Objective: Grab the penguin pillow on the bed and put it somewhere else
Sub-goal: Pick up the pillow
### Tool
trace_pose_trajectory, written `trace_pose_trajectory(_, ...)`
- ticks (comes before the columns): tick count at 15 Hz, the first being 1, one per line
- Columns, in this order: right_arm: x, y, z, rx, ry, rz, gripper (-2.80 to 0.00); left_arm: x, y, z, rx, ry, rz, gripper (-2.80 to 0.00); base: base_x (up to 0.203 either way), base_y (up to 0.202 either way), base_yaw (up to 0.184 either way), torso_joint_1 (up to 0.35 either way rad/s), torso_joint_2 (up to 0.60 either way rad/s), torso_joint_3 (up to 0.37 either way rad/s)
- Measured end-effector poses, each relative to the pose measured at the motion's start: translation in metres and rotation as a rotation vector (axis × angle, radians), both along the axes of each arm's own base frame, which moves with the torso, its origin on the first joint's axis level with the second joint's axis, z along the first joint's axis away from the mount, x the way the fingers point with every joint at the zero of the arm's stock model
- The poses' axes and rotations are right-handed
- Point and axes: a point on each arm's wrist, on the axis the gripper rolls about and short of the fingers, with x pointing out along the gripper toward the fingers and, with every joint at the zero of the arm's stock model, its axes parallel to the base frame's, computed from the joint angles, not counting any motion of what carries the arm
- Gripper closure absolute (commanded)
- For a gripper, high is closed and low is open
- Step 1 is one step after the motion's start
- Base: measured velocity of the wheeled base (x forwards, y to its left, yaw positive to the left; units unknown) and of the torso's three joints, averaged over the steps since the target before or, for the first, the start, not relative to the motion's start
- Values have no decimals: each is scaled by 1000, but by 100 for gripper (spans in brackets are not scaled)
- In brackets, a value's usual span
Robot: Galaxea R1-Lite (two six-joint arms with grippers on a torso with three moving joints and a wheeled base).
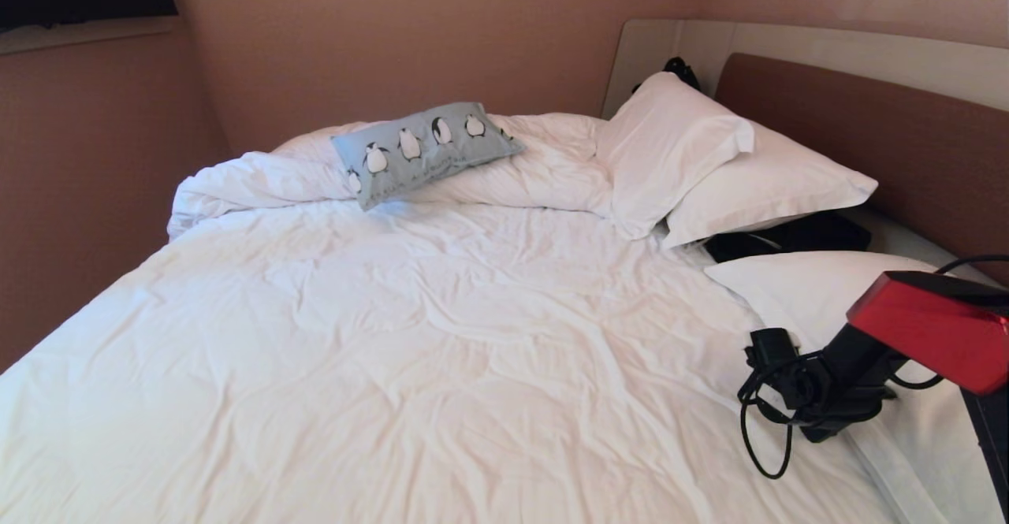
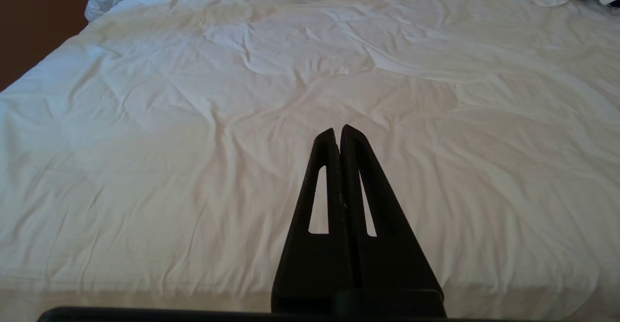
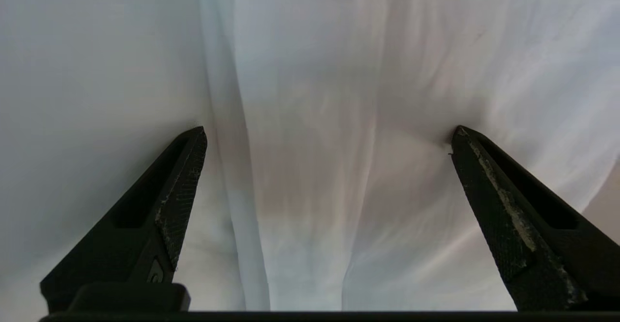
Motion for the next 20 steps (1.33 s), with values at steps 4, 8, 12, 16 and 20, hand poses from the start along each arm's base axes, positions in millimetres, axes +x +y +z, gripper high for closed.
trace_pose_trajectory(4,3,-3,-2,-40,-12,-30,-280,0,0,0,0,0,0,0,0,0,0,0,0,0)
trace_pose_trajectory(8,4,-12,2,-64,-18,-63,-280,0,0,0,0,0,0,0,0,0,0,0,0,0)
trace_pose_trajectory(12,8,-29,10,-69,-36,-102,-280,0,0,0,0,0,0,0,0,0,0,0,0,0)
trace_pose_trajectory(16,10,-46,19,-73,-55,-139,-280,0,0,0,0,0,0,0,0,0,0,0,0,0)
trace_pose_trajectory(20,10,-65,31,-79,-81,-181,-280,0,0,0,0,0,0,0,0,0,0,0,0,0)
